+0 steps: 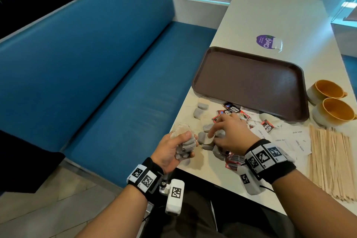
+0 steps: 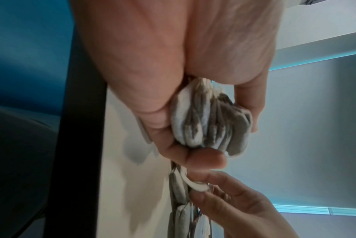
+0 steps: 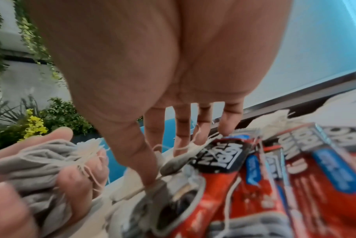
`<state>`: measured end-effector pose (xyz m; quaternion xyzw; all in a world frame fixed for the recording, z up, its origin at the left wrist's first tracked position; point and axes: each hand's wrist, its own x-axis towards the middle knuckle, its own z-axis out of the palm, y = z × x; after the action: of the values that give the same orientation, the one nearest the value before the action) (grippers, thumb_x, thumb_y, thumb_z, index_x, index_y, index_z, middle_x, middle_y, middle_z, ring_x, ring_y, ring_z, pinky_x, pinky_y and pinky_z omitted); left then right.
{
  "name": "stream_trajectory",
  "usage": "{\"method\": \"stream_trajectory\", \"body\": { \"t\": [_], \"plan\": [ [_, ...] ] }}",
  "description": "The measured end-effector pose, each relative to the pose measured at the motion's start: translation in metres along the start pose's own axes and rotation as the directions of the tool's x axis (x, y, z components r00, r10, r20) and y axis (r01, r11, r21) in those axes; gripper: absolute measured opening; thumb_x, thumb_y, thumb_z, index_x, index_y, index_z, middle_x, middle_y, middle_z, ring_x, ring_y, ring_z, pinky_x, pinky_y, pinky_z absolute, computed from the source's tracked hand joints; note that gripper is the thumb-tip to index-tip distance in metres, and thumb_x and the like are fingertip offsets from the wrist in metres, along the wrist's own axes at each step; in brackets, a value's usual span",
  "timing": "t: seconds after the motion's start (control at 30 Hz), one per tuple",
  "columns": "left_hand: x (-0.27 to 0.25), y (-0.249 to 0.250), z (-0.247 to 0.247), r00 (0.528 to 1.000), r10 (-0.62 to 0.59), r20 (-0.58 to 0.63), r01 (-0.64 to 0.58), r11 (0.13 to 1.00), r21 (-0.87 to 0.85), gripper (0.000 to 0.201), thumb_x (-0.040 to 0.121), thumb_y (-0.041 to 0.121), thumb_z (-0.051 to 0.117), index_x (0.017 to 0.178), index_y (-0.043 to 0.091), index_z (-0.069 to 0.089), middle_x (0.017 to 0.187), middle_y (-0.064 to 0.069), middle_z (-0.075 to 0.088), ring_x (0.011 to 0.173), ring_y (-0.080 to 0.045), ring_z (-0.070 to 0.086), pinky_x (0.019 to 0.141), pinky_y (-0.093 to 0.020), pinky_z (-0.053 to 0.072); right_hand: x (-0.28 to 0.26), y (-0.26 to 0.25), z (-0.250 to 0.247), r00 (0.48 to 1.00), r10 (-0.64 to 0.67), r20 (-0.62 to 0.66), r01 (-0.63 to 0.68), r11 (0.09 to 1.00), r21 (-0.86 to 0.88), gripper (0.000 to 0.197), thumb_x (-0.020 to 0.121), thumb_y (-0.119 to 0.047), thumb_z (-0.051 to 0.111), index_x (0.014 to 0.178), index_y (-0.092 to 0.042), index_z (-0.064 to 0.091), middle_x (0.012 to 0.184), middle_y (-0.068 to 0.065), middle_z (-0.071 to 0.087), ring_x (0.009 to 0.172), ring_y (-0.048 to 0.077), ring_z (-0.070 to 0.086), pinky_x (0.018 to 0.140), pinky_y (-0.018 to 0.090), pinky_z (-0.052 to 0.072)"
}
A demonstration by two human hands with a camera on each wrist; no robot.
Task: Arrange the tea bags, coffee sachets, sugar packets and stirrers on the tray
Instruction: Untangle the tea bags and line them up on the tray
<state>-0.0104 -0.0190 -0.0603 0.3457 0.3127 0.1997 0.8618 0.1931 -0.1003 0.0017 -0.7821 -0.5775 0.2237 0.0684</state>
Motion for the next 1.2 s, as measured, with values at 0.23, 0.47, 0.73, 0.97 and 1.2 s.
{"method": "stream_trajectory", "body": {
  "t": [0.23, 0.47, 0.73, 0.97, 1.2],
  "plan": [
    [-0.003, -0.001, 0.001, 0.999, 0.017, 0.046, -0.02, 0.998, 0.053, 0.033, 0.078, 0.035, 0.086, 0.092, 0.009, 0.073, 0.077, -0.011, 0.064, 0.066, -0.024, 0.047, 0.064, -0.033, 0.057, -0.001, 0.003, -0.016, 0.966, 0.063, -0.249, 0.069, 0.87, 0.489, 0.006, 0.087, -0.029, 0.074, 0.089, -0.023, 0.076, 0.096, -0.009, 0.072, 0.093, 0.011, 0.066, 0.088, 0.036, 0.052],
    [-0.004, -0.001, 0.008, 0.998, 0.058, -0.007, -0.058, 0.998, 0.02, 0.083, 0.052, 0.038, 0.101, 0.115, 0.001, 0.062, 0.086, -0.016, 0.067, 0.066, -0.022, 0.066, 0.057, -0.035, 0.058, -0.003, -0.021, -0.029, 0.991, -0.121, -0.049, 0.092, 0.38, 0.92, 0.019, 0.08, -0.006, 0.072, 0.094, 0.005, 0.065, 0.077, 0.01, 0.068, 0.065, 0.019, 0.063, 0.063, 0.027, 0.054],
    [-0.005, 0.005, 0.006, 0.998, -0.044, 0.033, 0.045, 0.999, -0.018, 0.066, 0.086, 0.068, 0.059, 0.122, 0.014, 0.073, 0.095, -0.016, 0.07, 0.069, -0.024, 0.058, 0.063, -0.034, 0.047, 0.004, -0.042, -0.007, 0.997, -0.019, 0.074, -0.042, 0.669, 0.742, 0.008, 0.091, -0.008, 0.074, 0.097, -0.011, 0.07, 0.074, 0.007, 0.066, 0.06, 0.017, 0.061, 0.055, 0.031, 0.052],
    [-0.005, 0.003, 0.009, 0.999, -0.014, -0.029, 0.016, 0.997, 0.074, 0.043, 0.081, 0.03, 0.075, 0.115, 0.004, 0.067, 0.094, -0.016, 0.07, 0.073, -0.024, 0.068, 0.059, -0.032, 0.056, 0.005, -0.047, 0.002, 0.997, 0.076, -0.023, -0.034, 0.677, 0.735, 0.024, 0.082, -0.01, 0.082, 0.1, -0.015, 0.067, 0.073, 0.005, 0.065, 0.053, 0.02, 0.06, 0.052, 0.037, 0.053],
    [-0.002, 0.001, 0.005, 0.998, 0.011, 0.061, -0.017, 0.995, 0.097, 0.033, 0.089, 0.025, 0.07, 0.105, 0.0, 0.055, 0.066, -0.001, 0.05, 0.058, -0.019, 0.04, 0.054, -0.025, 0.045, 0.009, -0.002, -0.027, 0.916, 0.306, -0.26, -0.072, 0.763, 0.643, 0.006, 0.09, -0.026, 0.074, 0.087, -0.023, 0.071, 0.075, 0.0, 0.072, 0.056, 0.01, 0.064, 0.058, 0.029, 0.05]
  ]
}}
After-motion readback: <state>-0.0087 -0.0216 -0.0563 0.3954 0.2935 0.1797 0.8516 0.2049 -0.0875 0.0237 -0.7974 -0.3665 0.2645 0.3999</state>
